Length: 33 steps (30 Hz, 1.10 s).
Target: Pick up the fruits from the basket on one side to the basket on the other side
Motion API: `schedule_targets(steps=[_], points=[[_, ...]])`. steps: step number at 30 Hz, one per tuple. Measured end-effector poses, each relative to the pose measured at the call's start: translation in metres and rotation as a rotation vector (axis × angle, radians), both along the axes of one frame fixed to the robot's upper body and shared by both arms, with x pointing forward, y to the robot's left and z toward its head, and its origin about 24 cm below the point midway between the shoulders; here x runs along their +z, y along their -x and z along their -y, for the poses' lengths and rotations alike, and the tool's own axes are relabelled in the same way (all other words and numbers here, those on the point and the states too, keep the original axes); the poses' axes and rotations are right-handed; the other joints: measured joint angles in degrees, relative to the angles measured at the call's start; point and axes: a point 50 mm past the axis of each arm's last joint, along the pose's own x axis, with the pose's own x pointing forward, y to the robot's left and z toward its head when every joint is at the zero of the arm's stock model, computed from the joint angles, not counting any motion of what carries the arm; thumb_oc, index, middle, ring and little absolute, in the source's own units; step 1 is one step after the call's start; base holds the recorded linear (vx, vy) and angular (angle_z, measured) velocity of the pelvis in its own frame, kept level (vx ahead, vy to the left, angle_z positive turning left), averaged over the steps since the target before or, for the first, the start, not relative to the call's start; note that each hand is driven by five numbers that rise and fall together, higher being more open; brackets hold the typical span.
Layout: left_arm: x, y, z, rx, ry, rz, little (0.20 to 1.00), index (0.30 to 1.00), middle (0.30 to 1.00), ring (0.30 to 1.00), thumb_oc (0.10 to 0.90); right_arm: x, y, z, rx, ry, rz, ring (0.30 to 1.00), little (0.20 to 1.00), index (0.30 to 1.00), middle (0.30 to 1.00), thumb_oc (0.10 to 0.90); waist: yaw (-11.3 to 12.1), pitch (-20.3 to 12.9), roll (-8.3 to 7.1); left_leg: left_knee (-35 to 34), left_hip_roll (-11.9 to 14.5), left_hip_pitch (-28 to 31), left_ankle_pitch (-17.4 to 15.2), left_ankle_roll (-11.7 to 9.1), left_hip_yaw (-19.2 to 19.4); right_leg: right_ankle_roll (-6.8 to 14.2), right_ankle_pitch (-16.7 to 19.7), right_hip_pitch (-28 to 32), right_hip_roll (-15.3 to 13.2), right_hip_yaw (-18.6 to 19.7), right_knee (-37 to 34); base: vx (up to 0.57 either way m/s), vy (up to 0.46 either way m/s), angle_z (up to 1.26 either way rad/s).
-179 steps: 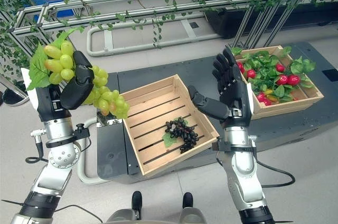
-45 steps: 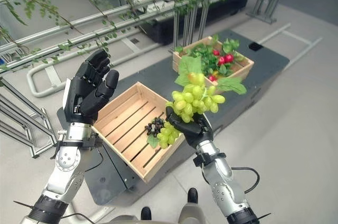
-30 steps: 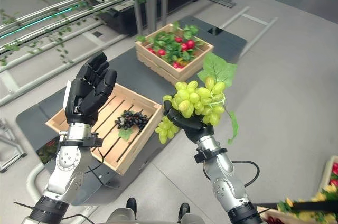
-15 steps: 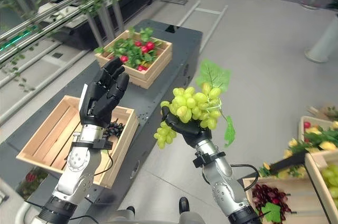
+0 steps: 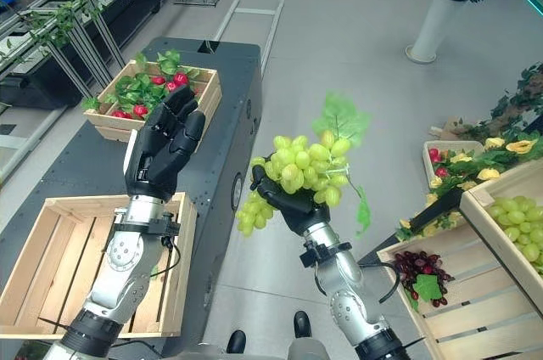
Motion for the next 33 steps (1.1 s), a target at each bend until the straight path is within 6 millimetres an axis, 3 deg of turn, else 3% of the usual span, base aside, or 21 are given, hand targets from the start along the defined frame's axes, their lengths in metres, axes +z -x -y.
schedule_targets(steps=[4,7,9,11,12,13,14,16,19,20,21,22,23,24,25,27,28,29,33], points=[[0.0,0.0,0.002,-0.034,-0.002,0.002,0.9,0.9,0.9,0.9,0.8,0.0,0.0,0.0,-0.016,-0.007,-0.009,0.3,0.3,0.3,0.3,0.4,-0.4,0.0,-0.05,-0.2,-1.5,0.0,0.1,1.1,2.9,0.9,0.7,-2.3,-1.0,0.6,1.3,-0.06,0.277,-0.48],[0.0,0.0,0.001,-0.043,-0.013,0.003,0.9,0.9,0.9,0.9,0.8,-0.001,0.0,-0.001,-0.016,-0.011,-0.013,0.3,0.3,0.3,0.3,0.4,0.6,0.0,-0.24,-1.4,-1.7,1.0,0.2,2.0,8.9,-0.1,3.8,-4.5,-1.4,-3.0,0.9,-0.11,0.177,-0.99],[0.0,0.0,0.0,-0.05,-0.027,0.005,0.9,0.9,0.9,0.9,0.8,-0.001,0.0,0.002,-0.017,0.0,-0.014,0.3,0.3,0.3,0.3,0.4,-0.6,0.0,-0.62,-1.3,-2.4,1.4,0.0,2.5,12.0,-0.4,3.8,-4.9,-2.0,-5.2,-0.1,-0.15,0.109,-0.73],[0.001,0.0,0.0,-0.057,-0.034,0.008,0.9,0.9,0.9,0.9,0.8,0.0,-0.001,0.009,-0.026,0.018,-0.008,0.3,0.3,0.3,0.3,0.4,-0.5,-0.1,-0.26,-1.4,-1.6,1.1,-0.1,2.8,13.9,-0.9,2.0,-6.0,-2.2,-7.5,1.0,-0.12,0.052,-0.61],[0.0,0.001,0.0,-0.055,-0.034,0.004,0.9,0.9,0.9,0.9,0.8,-0.001,-0.002,0.014,-0.036,0.029,-0.008,0.3,0.3,0.3,0.3,0.4,-0.3,0.0,0.6,-1.6,0.5,0.9,0.0,2.6,15.3,-2.0,1.3,-8.4,-1.2,-10.4,8.4,-0.12,0.022,-0.45],[0.0,0.001,0.0,-0.053,-0.033,0.004,0.9,0.9,0.9,0.9,0.8,-0.001,-0.002,0.016,-0.038,0.035,-0.007,0.3,0.3,0.3,0.3,0.4,-0.4,0.1,0.93,-1.6,1.5,0.7,0.1,2.4,15.6,-2.3,0.6,-8.6,-0.8,-11.6,11.4,-0.12,0.008,-0.43],[0.001,0.0,0.0,-0.048,-0.032,0.005,0.9,0.9,0.9,0.9,0.8,0.0,-0.002,0.017,-0.031,0.046,-0.002,0.3,0.3,0.3,0.3,0.4,-0.1,0.2,1.23,-1.6,3.2,0.7,0.1,1.8,16.7,-2.4,-3.6,-8.9,-0.3,-14.0,17.1,-0.09,-0.016,-0.29],[0.001,0.0,-0.003,-0.036,-0.037,0.0,0.9,0.9,0.9,0.9,0.8,0.001,-0.002,0.015,-0.004,0.048,0.017,0.3,0.3,0.3,0.3,0.4,0.6,0.3,0.8,-1.3,4.4,0.7,0.0,0.9,17.2,-3.2,-7.4,-8.2,-0.2,-15.6,20.9,-0.11,-0.121,-0.36],[-0.001,0.001,-0.005,-0.033,-0.023,-0.011,0.9,0.9,0.9,0.9,0.8,0.002,-0.002,0.012,0.019,0.049,0.027,0.3,0.3,0.3,0.3,0.4,2.2,0.4,-0.3,4.4,4.1,-1.2,-2.2,-0.8,17.6,-4.4,-7.4,-5.6,0.6,-15.7,15.6,-0.09,-0.221,-0.56],[-0.001,0.001,-0.004,-0.035,-0.014,-0.009,0.9,0.9,0.9,0.9,0.8,0.003,-0.003,0.012,0.03,0.049,0.041,0.3,0.3,0.3,0.3,0.4,3.0,0.3,-0.97,5.3,3.0,-3.7,-4.2,0.4,14.0,-4.6,-5.8,-5.2,1.7,-13.8,10.8,-0.07,-0.218,-1.07],[0.0,0.002,-0.003,-0.038,-0.011,-0.002,0.9,0.9,0.9,0.9,0.8,0.007,-0.006,0.013,0.044,0.063,0.064,0.3,0.3,0.3,0.3,0.4,4.5,0.0,0.67,1.3,3.6,-3.4,-0.7,0.3,12.3,-4.9,-4.5,-4.9,2.4,-14.1,7.3,-0.13,-0.326,-1.33],[0.0,0.002,-0.005,-0.034,-0.016,-0.005,0.9,0.9,0.9,0.9,0.8,0.007,-0.006,0.011,0.059,0.059,0.071,0.3,0.3,0.3,0.3,0.4,4.5,0.2,0.97,-0.6,5.4,-2.1,0.8,-0.7,15.5,-5.5,-5.1,-5.1,1.3,-17.7,9.1,-0.14,-0.305,-1.06],[-0.001,0.002,-0.005,-0.032,-0.014,-0.007,0.9,0.9,0.9,0.9,0.8,0.006,-0.005,0.011,0.069,0.059,0.074,0.3,0.3,0.3,0.3,0.4,4.1,0.2,0.97,-0.4,6.1,-2.3,0.9,-0.9,17.2,-5.7,-5.3,-4.8,0.2,-18.4,10.4,-0.16,-0.343,-0.61],[0.0,0.002,-0.005,-0.026,-0.01,-0.003,0.9,0.9,0.9,0.9,0.8,0.009,-0.005,0.01,0.099,0.083,0.086,0.3,0.3,0.3,0.3,0.4,3.6,0.2,0.92,-0.6,7.3,-2.4,1.2,-1.4,21.4,-4.4,-4.9,-4.0,-2.6,-19.6,10.9,-0.12,-0.335,-0.55],[0.003,0.001,-0.009,-0.007,-0.009,0.007,0.9,0.9,0.9,0.9,0.8,0.014,-0.006,0.009,0.136,0.099,0.113,0.3,0.3,0.3,0.3,0.4,4.0,0.0,0.22,-1.1,7.9,-2.6,1.7,-2.2,22.8,-2.7,-4.0,-2.8,-5.9,-19.9,9.8,-0.1,-0.422,-0.66],[0.005,0.0,-0.02,0.037,-0.012,0.016,0.9,0.9,0.9,0.9,0.8,0.02,-0.009,0.005,0.174,0.107,0.128,0.3,0.3,0.3,0.3,0.4,3.8,0.1,-1.68,-1.3,8.4,-2.6,2.5,-3.6,22.6,0.7,-1.0,1.4,-7.8,-18.5,2.3,-0.06,-0.403,-0.5],[0.009,-0.001,-0.026,0.066,-0.01,0.027,0.9,0.9,0.9,0.9,0.8,0.024,-0.012,0.004,0.203,0.119,0.145,0.3,0.3,0.3,0.3,0.4,4.0,0.0,-3.14,-1.6,8.6,-2.6,2.9,-4.5,22.5,2.2,-0.3,4.1,-6.9,-18.5,-2.4,-0.02,-0.353,-0.38],[0.008,-0.001,-0.029,0.081,0.001,0.026,0.9,0.9,0.9,0.9,0.8,0.027,-0.014,0.006,0.217,0.136,0.152,0.3,0.3,0.3,0.3,0.4,4.2,0.1,-2.98,-1.7,10.0,-2.5,3.6,-5.5,22.4,3.1,-1.4,3.9,-5.6,-18.8,-2.4,0.0,-0.333,-0.29],[0.004,0.0,-0.026,0.074,0.017,0.011,0.9,0.9,0.9,0.9,0.8,0.033,-0.014,0.02,0.226,0.198,0.162,0.3,0.3,0.3,0.3,0.4,2.6,0.1,-0.77,-1.9,15.3,-1.1,4.7,-7.1,21.1,0.0,-2.1,5.3,0.0,-18.4,-2.4,0.01,-0.229,-0.12]])
